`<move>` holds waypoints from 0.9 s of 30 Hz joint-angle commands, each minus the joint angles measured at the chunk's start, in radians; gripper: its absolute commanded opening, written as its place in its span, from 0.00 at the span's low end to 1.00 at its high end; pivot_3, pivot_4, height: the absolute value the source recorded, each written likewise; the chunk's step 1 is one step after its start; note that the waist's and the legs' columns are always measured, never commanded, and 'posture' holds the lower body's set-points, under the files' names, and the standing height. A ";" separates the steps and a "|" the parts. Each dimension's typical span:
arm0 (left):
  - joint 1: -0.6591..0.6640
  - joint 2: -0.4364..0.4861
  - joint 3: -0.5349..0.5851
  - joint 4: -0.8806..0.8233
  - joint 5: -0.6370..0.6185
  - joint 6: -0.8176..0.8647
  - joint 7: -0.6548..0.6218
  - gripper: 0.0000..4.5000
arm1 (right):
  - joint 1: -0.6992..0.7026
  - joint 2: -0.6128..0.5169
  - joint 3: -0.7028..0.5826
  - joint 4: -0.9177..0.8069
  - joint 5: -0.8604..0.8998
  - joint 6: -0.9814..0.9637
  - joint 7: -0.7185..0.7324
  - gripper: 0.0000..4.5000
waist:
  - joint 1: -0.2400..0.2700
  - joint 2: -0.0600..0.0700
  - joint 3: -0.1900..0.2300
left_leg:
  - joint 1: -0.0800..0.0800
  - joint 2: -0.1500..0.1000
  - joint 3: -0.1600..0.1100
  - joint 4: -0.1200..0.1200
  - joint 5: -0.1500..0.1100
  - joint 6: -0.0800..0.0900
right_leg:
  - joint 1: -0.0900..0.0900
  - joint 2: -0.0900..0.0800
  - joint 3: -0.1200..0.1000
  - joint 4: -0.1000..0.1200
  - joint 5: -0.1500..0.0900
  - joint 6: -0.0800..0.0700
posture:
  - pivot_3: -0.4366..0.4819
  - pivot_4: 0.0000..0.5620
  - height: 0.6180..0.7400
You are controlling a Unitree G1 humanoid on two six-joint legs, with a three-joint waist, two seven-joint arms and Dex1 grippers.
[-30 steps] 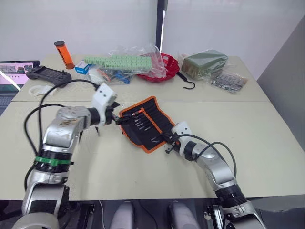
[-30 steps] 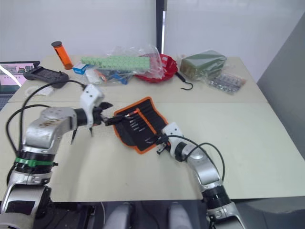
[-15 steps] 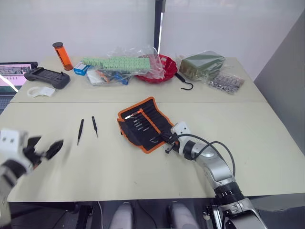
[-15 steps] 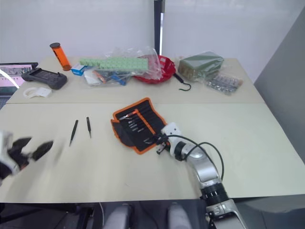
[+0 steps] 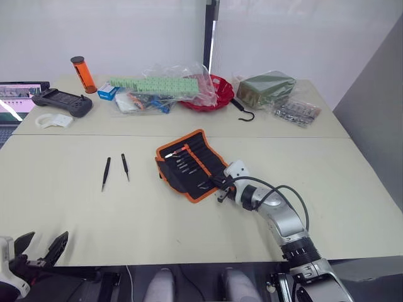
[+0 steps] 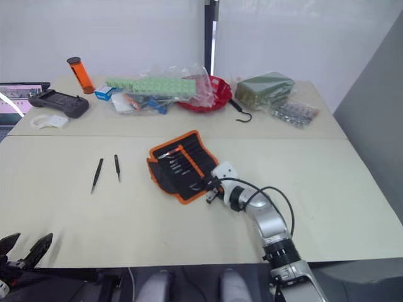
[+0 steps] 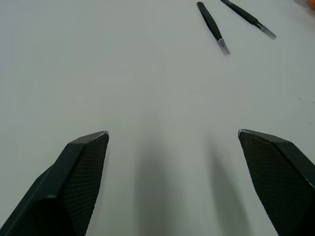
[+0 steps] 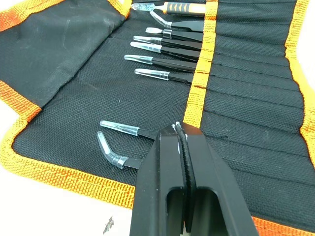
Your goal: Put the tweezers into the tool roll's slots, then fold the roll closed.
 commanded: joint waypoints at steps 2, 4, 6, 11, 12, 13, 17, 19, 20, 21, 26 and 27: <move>0.012 0.020 -0.039 -0.010 0.026 -0.062 0.018 0.99 | 0.027 -0.006 0.035 0.051 -0.025 0.029 0.015 0.00 | 0.000 0.000 0.000 | 0.000 0.000 0.000 0.000 0.000 0.000 | 0.000 0.000 0.000 0.000 0.000 0.000 | 0.48 0.27 1.00; -0.006 0.030 -0.046 0.011 0.017 -0.059 0.032 0.99 | 0.028 -0.006 0.037 0.052 -0.026 0.028 0.016 0.00 | 0.000 0.000 0.000 | 0.000 0.000 0.000 0.000 0.000 0.000 | 0.000 0.000 0.000 0.000 -0.001 -0.001 | 0.48 0.27 1.00; -0.067 0.057 -0.090 0.000 0.003 -0.020 0.060 0.99 | 0.027 -0.006 0.035 0.051 -0.027 0.030 0.012 0.00 | 0.001 0.000 0.000 | 0.000 0.001 0.000 0.000 0.000 0.000 | 0.000 0.001 0.000 0.000 -0.001 -0.002 | 0.48 0.27 1.00; -0.260 0.099 -0.191 0.003 0.012 0.148 0.228 0.99 | 0.030 -0.008 0.037 0.040 -0.030 0.034 0.006 0.00 | 0.002 0.000 0.000 | 0.000 0.002 0.000 0.001 0.000 0.000 | 0.000 0.003 0.000 0.000 0.000 0.002 | 0.48 0.27 1.00; -0.303 0.100 -0.215 -0.006 0.008 0.180 0.258 0.99 | 0.032 -0.009 0.037 0.036 -0.032 0.034 0.003 0.00 | 0.001 0.000 0.000 | 0.000 0.002 0.000 0.001 0.000 0.000 | 0.000 0.003 0.000 0.000 0.001 0.002 | 0.48 0.27 1.00; -0.339 0.099 -0.239 -0.015 0.013 0.205 0.285 0.99 | 0.034 -0.011 0.035 0.033 -0.032 0.035 0.001 0.00 | 0.001 0.000 0.000 | 0.000 0.002 0.000 0.001 0.000 0.000 | 0.000 0.003 0.000 0.000 0.001 0.002 | 0.48 0.27 1.00; -0.480 0.086 -0.316 -0.008 0.039 0.311 0.418 0.99 | 0.046 -0.017 0.031 0.013 -0.031 0.043 -0.008 0.00 | 0.000 -0.002 -0.001 | 0.000 0.002 0.000 0.000 -0.001 -0.002 | 0.000 0.004 0.000 0.002 0.002 0.001 | 0.48 0.27 1.00; -0.538 0.081 -0.335 0.015 0.048 0.347 0.469 0.99 | 0.050 -0.019 0.031 0.004 -0.031 0.047 -0.012 0.00 | 0.001 -0.003 -0.002 | 0.000 0.002 -0.001 0.000 -0.001 -0.002 | 0.000 0.004 0.000 0.002 0.001 0.001 | 0.48 0.27 1.00; -0.564 0.081 -0.350 0.029 0.052 0.359 0.484 0.99 | 0.052 -0.019 0.030 -0.001 -0.031 0.049 -0.015 0.00 | 0.000 -0.003 -0.002 | 0.000 0.002 -0.001 0.000 -0.001 -0.002 | 0.000 0.004 0.000 0.002 0.002 0.001 | 0.48 0.27 1.00; -0.586 0.081 -0.361 0.043 0.057 0.364 0.496 0.99 | 0.053 -0.019 0.031 -0.006 -0.031 0.052 -0.017 0.00 | 0.000 -0.003 -0.002 | 0.000 0.002 -0.001 0.000 -0.001 -0.002 | 0.000 0.004 0.000 0.002 0.001 0.001 | 0.48 0.27 1.00; -0.661 0.087 -0.422 0.116 0.097 0.382 0.535 0.99 | 0.054 -0.020 0.030 -0.026 -0.028 0.064 -0.023 0.00 | 0.001 -0.002 -0.001 | 0.000 0.001 -0.001 0.000 -0.001 -0.002 | 0.000 0.004 0.000 0.002 0.001 0.001 | 0.48 0.27 1.00; -0.675 0.086 -0.441 0.141 0.115 0.378 0.544 0.99 | 0.054 -0.019 0.030 -0.026 -0.028 0.064 -0.025 0.00 | 0.001 -0.002 -0.001 | 0.000 0.001 -0.001 0.000 -0.001 -0.002 | 0.000 0.004 0.000 0.002 0.001 0.001 | 0.48 0.27 1.00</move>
